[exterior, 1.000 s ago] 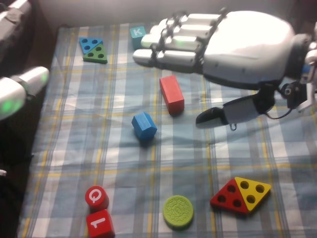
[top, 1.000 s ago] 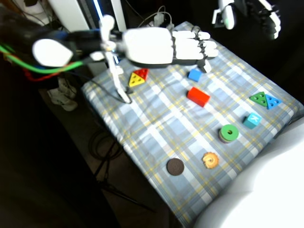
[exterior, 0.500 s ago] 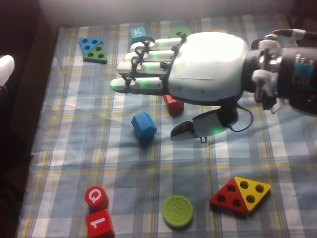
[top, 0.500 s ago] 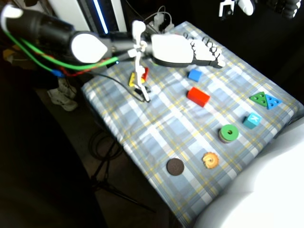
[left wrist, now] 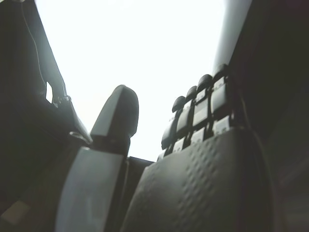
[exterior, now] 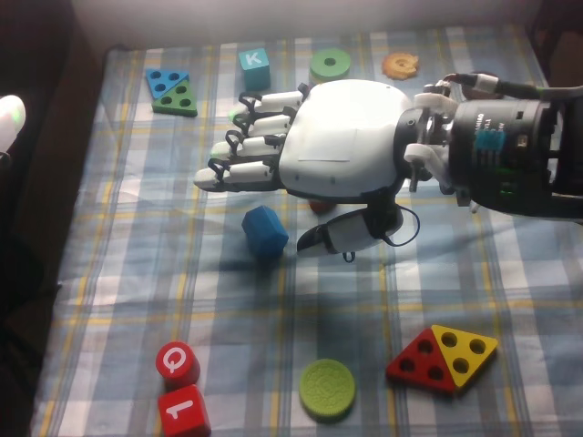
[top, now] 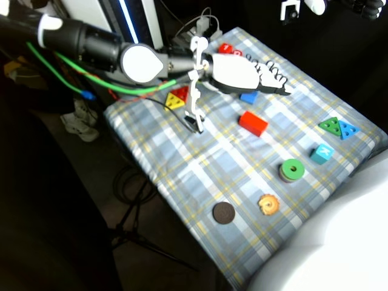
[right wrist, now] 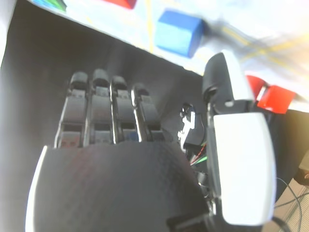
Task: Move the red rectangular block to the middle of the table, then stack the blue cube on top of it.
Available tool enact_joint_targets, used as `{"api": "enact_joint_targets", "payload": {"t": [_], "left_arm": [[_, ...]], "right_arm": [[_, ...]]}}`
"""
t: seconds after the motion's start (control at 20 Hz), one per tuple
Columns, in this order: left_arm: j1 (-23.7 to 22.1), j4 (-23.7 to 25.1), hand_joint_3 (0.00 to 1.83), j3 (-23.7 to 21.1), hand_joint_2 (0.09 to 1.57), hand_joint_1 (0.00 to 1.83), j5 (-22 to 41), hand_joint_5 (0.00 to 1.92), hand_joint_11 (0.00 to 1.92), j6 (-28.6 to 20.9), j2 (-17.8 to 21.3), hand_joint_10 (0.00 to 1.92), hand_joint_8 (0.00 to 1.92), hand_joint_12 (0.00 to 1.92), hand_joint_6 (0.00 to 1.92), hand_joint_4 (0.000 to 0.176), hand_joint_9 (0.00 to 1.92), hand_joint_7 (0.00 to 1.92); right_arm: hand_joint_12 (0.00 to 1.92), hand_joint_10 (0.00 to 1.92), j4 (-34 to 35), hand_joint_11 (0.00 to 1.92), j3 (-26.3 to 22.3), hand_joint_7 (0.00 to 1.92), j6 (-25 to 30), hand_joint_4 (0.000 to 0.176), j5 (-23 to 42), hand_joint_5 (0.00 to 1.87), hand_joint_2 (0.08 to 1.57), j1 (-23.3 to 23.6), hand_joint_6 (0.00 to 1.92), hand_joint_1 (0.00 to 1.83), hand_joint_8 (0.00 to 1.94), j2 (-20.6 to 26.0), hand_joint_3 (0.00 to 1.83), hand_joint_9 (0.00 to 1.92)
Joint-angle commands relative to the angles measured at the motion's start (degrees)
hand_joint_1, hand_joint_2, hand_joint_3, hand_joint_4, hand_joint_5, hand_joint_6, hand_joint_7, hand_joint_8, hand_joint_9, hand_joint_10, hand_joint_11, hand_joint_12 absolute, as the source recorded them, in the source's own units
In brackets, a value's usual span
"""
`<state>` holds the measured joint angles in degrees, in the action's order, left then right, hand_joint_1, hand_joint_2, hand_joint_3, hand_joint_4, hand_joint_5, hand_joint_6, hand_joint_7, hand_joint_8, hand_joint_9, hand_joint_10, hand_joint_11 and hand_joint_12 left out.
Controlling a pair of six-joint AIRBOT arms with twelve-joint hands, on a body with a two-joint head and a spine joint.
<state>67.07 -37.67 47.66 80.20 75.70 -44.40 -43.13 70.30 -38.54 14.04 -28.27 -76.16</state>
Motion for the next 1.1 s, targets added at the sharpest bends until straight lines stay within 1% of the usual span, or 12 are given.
{"api": "enact_joint_targets", "payload": {"t": [0.0,0.1,0.2,0.4,0.45,0.5,0.55,0.6,0.8,0.95,1.0,1.05], "left_arm": [[-0.27,1.18,0.00,-0.10,1.42,1.07,7.26,0.02,0.00,-0.49,0.46,0.00,0.00,0.00,0.00,0.011,0.00,0.00],[-0.27,1.21,0.00,-0.10,1.43,1.02,7.33,0.02,0.00,-0.49,0.42,0.00,0.00,0.00,0.00,0.023,0.00,0.00],[-0.26,1.19,0.00,-0.10,1.43,1.07,7.37,0.03,0.00,-0.49,0.37,0.00,0.00,0.00,0.00,0.000,0.00,0.00],[-0.26,1.19,0.00,-0.07,1.43,1.05,7.37,0.03,0.00,-0.49,0.31,0.00,0.00,0.00,0.00,0.000,0.00,0.00],[-0.26,1.19,0.00,-0.08,1.42,1.07,7.37,0.04,0.00,-0.49,0.31,0.00,0.00,0.00,0.01,0.002,0.00,0.00],[-0.25,1.19,0.00,-0.09,1.42,1.07,7.38,0.04,0.00,-0.49,0.30,0.00,0.00,0.00,0.01,0.002,0.00,0.00],[-0.24,1.19,0.00,-0.09,1.42,1.06,7.38,0.04,0.00,-0.49,0.30,0.00,0.00,0.00,0.01,0.000,0.00,0.00],[-0.24,1.18,0.00,-0.09,1.42,1.06,7.38,0.03,0.00,-0.49,0.27,0.00,0.00,0.00,0.00,0.018,0.00,0.00],[-0.24,1.18,0.00,-0.08,1.43,1.05,7.42,0.03,0.00,-0.49,0.19,0.00,0.00,0.00,0.00,0.019,0.00,0.00],[-0.24,1.16,0.00,-0.08,1.43,1.04,7.43,0.03,0.00,-0.50,0.11,0.00,0.00,0.00,0.00,0.019,0.00,0.00],[-0.24,1.14,0.00,-0.09,1.43,1.04,7.44,0.02,0.00,-0.50,0.08,0.00,0.00,0.00,0.00,0.016,0.00,0.00],[-0.23,1.06,0.00,-0.09,1.43,1.05,7.45,0.03,0.00,-0.50,0.05,0.00,0.00,0.00,0.00,0.014,0.00,0.00]], "right_arm": [[0.34,0.04,0.80,0.00,0.25,0.19,0.02,0.061,4.30,0.09,1.17,1.00,0.01,0.69,0.01,-0.40,0.00,0.19],[0.59,0.07,0.83,0.00,0.72,0.31,0.02,0.041,3.60,0.18,1.17,0.99,0.03,0.73,0.03,-0.93,0.00,0.27],[0.69,0.10,1.03,0.00,0.98,0.39,0.02,0.037,3.40,0.25,1.15,0.99,0.03,0.78,0.04,-1.36,0.00,0.32],[0.61,0.12,1.49,0.00,1.16,0.41,0.03,0.048,3.31,0.29,1.19,0.95,0.02,0.70,0.02,-1.97,0.00,0.31],[0.88,0.17,1.50,0.00,1.16,0.49,0.03,0.019,3.31,0.36,1.14,0.95,0.03,0.75,0.04,-2.13,0.00,0.38],[0.88,0.17,1.55,0.00,1.16,0.49,0.03,0.019,3.31,0.36,1.14,0.94,0.03,0.75,0.04,-2.20,0.00,0.38],[0.81,0.24,1.68,0.00,1.16,0.49,0.03,0.019,3.32,0.37,1.14,0.94,0.01,0.77,0.02,-2.33,0.00,0.33],[0.82,0.58,1.77,0.00,1.14,0.50,0.03,0.019,3.32,0.37,1.14,0.94,0.00,0.78,0.01,-2.51,0.00,0.19],[0.81,0.84,2.11,0.00,1.10,0.58,0.04,0.007,3.32,0.45,1.16,0.48,0.02,0.80,0.03,-2.92,0.00,0.13],[1.34,0.92,3.25,0.00,1.16,0.86,0.04,0.000,3.32,0.72,1.18,0.24,0.10,0.82,0.14,-3.11,0.00,0.37],[1.49,0.94,3.32,0.00,1.17,0.94,0.04,0.091,3.33,0.74,1.22,0.24,1.08,0.90,0.20,-3.11,0.00,0.46],[1.67,1.06,3.55,0.04,1.16,0.91,0.04,0.000,3.48,0.75,1.21,0.24,1.13,1.14,1.09,-3.08,0.00,0.55]]}}
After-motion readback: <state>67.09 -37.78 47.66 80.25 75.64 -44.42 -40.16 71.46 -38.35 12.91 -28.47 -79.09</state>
